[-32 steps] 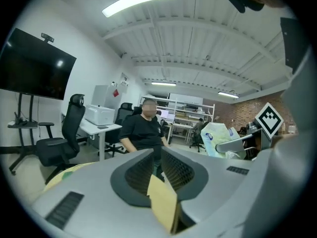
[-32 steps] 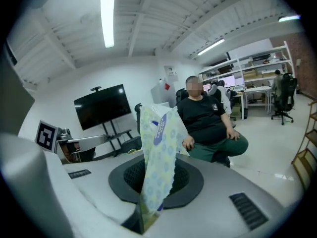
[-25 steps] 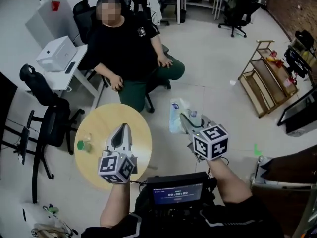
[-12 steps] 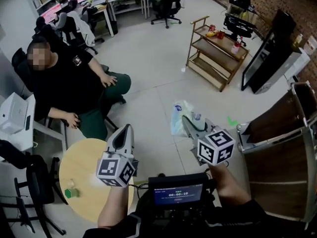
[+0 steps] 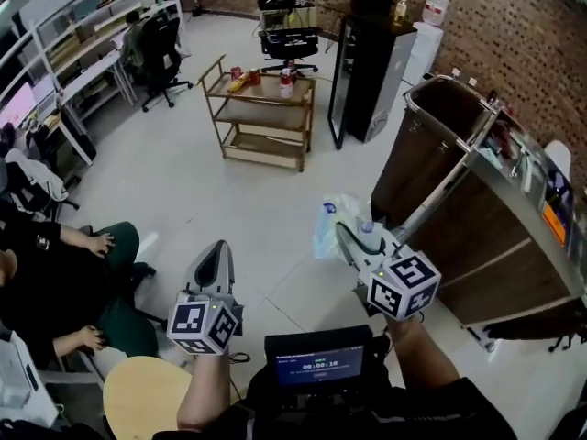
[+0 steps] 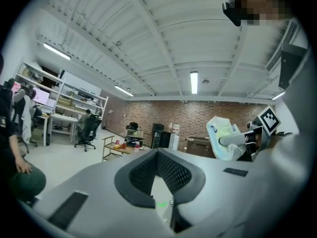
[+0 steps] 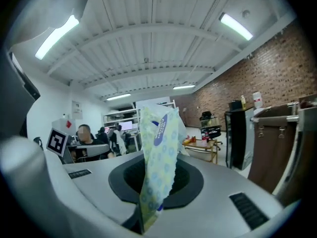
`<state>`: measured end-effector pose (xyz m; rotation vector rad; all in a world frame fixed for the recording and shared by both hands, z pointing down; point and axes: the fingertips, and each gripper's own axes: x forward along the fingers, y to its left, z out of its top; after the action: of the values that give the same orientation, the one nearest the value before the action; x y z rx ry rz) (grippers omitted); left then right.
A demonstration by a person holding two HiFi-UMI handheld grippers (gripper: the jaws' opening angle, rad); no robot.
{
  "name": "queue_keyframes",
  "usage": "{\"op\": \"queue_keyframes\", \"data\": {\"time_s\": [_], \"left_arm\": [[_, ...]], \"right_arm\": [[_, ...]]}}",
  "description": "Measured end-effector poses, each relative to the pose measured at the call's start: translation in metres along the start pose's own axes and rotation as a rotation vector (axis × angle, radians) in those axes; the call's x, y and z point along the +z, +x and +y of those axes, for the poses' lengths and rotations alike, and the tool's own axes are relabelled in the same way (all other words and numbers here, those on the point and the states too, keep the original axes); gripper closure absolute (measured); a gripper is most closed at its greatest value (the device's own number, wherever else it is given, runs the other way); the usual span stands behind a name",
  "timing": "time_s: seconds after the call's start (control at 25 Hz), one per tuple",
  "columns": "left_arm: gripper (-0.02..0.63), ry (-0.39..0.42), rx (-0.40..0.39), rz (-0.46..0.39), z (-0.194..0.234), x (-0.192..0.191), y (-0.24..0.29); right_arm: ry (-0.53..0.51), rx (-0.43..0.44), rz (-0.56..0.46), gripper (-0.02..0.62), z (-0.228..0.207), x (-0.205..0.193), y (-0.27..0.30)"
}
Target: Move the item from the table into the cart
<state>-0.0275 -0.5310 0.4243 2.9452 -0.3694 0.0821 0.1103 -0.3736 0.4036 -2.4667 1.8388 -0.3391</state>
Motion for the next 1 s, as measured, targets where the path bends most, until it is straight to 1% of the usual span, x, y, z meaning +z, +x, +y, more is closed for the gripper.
{"op": "queue_keyframes", "data": {"time_s": [0.08,0.2,0.24,0.32,0.52,0.64,0.72,0.84,1.0], "left_arm": [[0.606,0.008,-0.060,-0.008,-0.079,-0.002,0.055],[0.606,0.017,-0.166,-0.007,-0.219,-0.004,0.144],[0.606,0.024,-0.206,-0.001,-0.261,-0.004,0.171],[0.606,0.046,-0.276,0.005,-0.321,-0.001,0.211],[0.606,0.102,-0.448,0.009,-0.426,0.000,0.289],[0.606,0.104,-0.553,0.001,-0.490,-0.004,0.331],[0.606,0.105,-0.628,-0.004,-0.520,-0.007,0.354],[0.606,0.104,-0.750,0.008,-0.561,-0.008,0.384],[0.606,0.139,-0.902,-0.022,-0.621,0.004,0.417]], "right_arm": [[-0.016,-0.062,-0.021,0.583,-0.081,0.014,-0.053],[-0.007,-0.169,-0.061,0.583,-0.212,0.034,-0.154],[0.003,-0.212,-0.075,0.583,-0.249,0.040,-0.186],[0.012,-0.287,-0.093,0.583,-0.300,0.049,-0.232],[0.033,-0.445,-0.138,0.584,-0.393,0.057,-0.298],[0.051,-0.535,-0.162,0.584,-0.447,0.058,-0.337],[0.053,-0.595,-0.180,0.584,-0.471,0.061,-0.355],[0.071,-0.693,-0.205,0.584,-0.494,0.067,-0.377],[0.060,-0.811,-0.221,0.584,-0.521,0.083,-0.409]]}}
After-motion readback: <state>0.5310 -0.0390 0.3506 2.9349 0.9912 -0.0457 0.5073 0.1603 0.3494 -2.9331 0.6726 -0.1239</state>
